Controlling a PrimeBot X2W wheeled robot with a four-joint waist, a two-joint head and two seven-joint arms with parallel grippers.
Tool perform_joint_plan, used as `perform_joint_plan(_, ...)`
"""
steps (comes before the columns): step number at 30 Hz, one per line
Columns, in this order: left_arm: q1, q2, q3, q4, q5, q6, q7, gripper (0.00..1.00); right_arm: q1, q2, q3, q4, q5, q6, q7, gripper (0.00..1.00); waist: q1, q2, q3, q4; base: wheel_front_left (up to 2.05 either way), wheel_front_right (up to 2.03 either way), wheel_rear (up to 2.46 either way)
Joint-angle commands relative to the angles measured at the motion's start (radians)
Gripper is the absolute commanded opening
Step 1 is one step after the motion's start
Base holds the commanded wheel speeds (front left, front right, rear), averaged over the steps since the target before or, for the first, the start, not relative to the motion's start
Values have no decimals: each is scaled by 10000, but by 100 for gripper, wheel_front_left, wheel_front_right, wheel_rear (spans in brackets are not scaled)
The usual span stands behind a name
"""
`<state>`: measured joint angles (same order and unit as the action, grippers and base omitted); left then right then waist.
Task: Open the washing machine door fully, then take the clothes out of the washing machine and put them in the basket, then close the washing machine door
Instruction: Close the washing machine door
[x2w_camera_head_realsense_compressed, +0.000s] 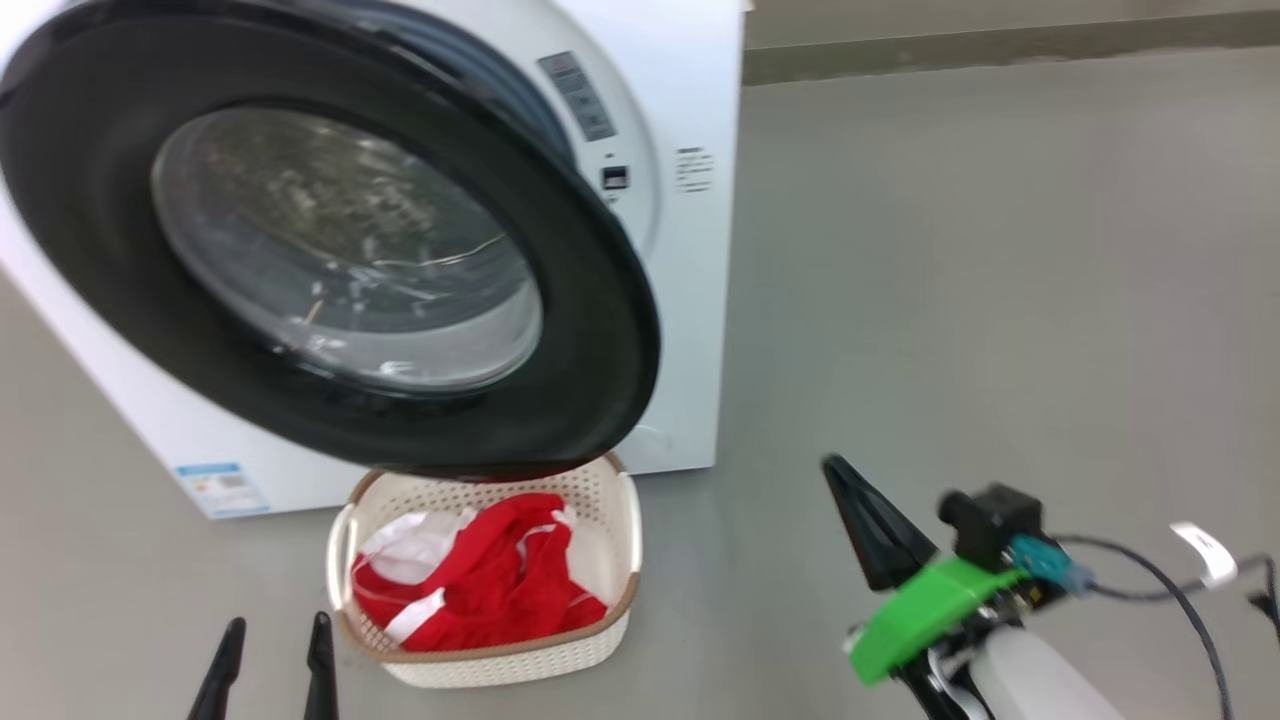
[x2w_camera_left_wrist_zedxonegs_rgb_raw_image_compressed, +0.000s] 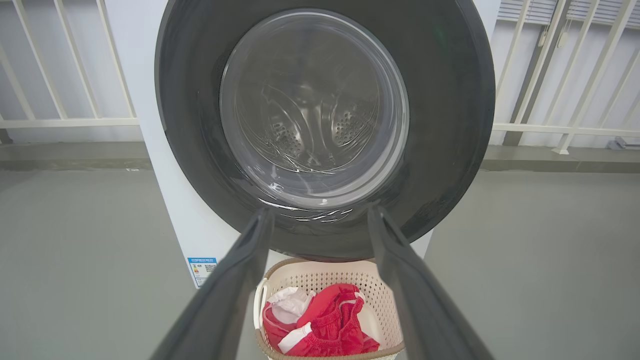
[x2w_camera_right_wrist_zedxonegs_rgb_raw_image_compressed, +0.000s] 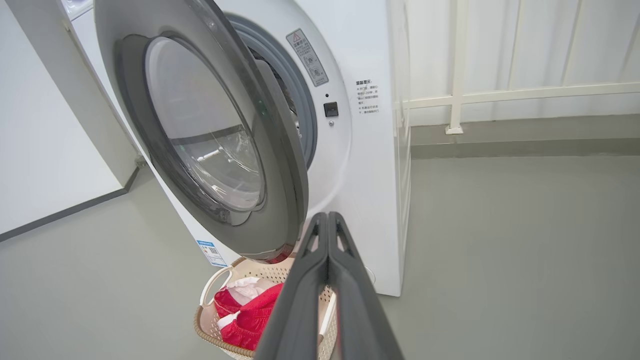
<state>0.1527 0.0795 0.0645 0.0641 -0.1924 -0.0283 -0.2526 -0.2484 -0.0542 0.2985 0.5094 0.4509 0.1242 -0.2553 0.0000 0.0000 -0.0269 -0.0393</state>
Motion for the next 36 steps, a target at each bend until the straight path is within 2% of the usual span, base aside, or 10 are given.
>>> perform_joint_plan(1,-494,30,242,-136,142,-67,-91,100,-754,39,502,-4,213,65,-65,0,0,0,147,452,0,0,0)
perform_joint_plan(14,-994,-68,-55,143,276,-313,-91,100,-3718,39,2554,2324,1635,65,-65,0,0,0,988,1824,0,0,0)
perform_joint_plan(20,-1439,-153,-212,270,-107,-534,-91,100,-5236,39,3207,3494,2401,65,-65,0,0,0,1610,2317,0,0,0)
perform_joint_plan(28,-1890,-194,-356,373,-143,-669,-91,100,-6535,39,3376,4162,2454,65,-65,0,0,0,2281,2666,0,0,0)
perform_joint_plan(36,-2242,-219,-707,506,-113,-863,-91,100,-7304,-109,2512,3975,1320,65,-65,0,0,0,3023,2802,0,0,0)
